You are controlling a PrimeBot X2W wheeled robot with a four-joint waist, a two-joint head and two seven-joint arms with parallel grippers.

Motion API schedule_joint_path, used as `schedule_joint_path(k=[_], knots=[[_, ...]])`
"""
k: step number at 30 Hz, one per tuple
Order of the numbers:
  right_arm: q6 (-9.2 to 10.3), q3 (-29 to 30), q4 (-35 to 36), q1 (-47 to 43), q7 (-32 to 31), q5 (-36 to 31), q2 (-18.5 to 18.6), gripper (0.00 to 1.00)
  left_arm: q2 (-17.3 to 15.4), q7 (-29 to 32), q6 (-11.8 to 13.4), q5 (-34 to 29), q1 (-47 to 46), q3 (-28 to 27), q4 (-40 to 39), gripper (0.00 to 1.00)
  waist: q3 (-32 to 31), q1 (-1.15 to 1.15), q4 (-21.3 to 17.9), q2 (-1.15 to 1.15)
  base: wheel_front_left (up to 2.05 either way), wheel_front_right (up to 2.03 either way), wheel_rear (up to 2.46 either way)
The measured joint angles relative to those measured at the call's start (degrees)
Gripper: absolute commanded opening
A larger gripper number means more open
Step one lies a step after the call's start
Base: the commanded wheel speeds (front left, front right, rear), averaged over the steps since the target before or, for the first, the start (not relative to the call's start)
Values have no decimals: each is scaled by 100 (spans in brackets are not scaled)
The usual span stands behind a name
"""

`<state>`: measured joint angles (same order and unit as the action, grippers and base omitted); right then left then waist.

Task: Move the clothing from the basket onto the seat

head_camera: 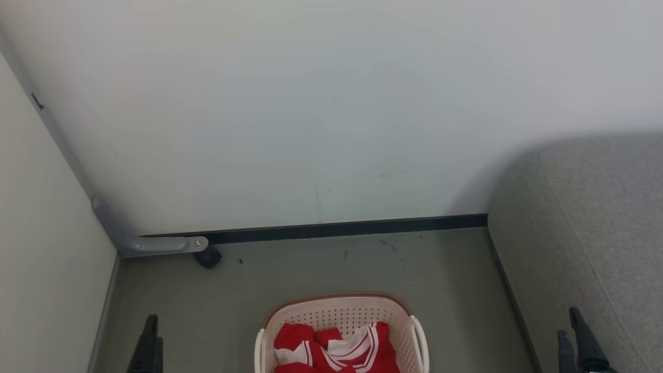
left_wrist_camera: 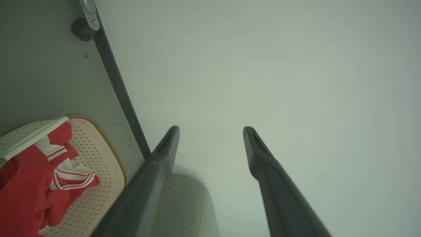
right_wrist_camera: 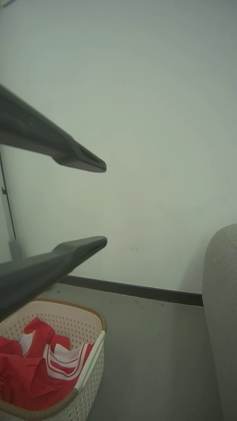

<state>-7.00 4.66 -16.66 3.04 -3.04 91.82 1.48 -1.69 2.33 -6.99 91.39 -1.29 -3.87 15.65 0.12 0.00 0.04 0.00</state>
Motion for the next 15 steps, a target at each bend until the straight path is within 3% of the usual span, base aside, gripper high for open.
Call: schedule_joint_path(k=[5,15], knots=[[0,-97,120,9,99,-34,15,100,-23,-101,0,-226,2,46,-142,100,6,0,-1,0,0,0,0],[0,-426,280,140,356,-732,261,100,-170,-330,3,-994,26,208,-350,100,17,0,-7,0,0,0,0]])
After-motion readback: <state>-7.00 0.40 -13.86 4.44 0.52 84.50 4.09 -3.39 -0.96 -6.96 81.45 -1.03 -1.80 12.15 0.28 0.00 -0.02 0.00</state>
